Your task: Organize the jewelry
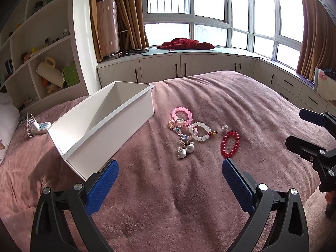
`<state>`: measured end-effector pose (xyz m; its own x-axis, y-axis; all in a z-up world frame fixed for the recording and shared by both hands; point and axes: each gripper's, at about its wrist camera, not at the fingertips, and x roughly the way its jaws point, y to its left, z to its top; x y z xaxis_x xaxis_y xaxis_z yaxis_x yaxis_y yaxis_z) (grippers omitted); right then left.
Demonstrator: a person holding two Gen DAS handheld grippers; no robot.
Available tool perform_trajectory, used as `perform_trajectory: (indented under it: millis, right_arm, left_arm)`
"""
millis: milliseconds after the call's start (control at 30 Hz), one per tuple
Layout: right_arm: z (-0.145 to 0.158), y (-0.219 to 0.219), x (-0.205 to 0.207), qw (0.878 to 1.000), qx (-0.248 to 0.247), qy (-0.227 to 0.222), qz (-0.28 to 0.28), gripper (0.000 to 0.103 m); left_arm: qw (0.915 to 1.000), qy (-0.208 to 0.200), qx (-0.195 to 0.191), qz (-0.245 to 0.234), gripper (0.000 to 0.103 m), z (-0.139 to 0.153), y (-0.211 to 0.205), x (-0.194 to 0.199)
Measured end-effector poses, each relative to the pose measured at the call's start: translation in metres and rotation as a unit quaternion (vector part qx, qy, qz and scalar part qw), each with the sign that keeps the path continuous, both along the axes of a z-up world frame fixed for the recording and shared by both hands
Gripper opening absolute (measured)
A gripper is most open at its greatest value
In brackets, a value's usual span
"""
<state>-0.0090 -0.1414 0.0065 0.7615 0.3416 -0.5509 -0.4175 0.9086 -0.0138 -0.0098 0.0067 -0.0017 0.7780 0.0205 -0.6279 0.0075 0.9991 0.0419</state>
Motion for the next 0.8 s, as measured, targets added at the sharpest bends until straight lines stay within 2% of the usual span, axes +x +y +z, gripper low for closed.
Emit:
perform_trajectory:
  millis: [433,567,733,800]
  right_arm:
    - [-0.005,0.000,0.009,1.000,0.002,0.015,0.000,0.098]
    - [-0.004,0.001,0.023,1.000,0.002,0.017,-0.006,0.098]
    - [-0.006,0.003,0.054,0.999,-0.036,0.012,-0.019,0.098]
    - [-0.011,0.003,0.067,0.999,-0.039,0.018,-0.022,0.098]
  left_arm:
    - [1.0000,0.003,0.003,0.002,0.099,-0.002,0.005,0.010]
    - [1.0000,0.001,-0.002,0.009,0.099,-0.003,0.011,0.024]
    - [0.9999,-0.007,-0.002,0.008,0.099,-0.008,0.016,0.043]
    - [0.9999,-0.006,-0.007,0.005,0.096,-0.012,0.018,0.052]
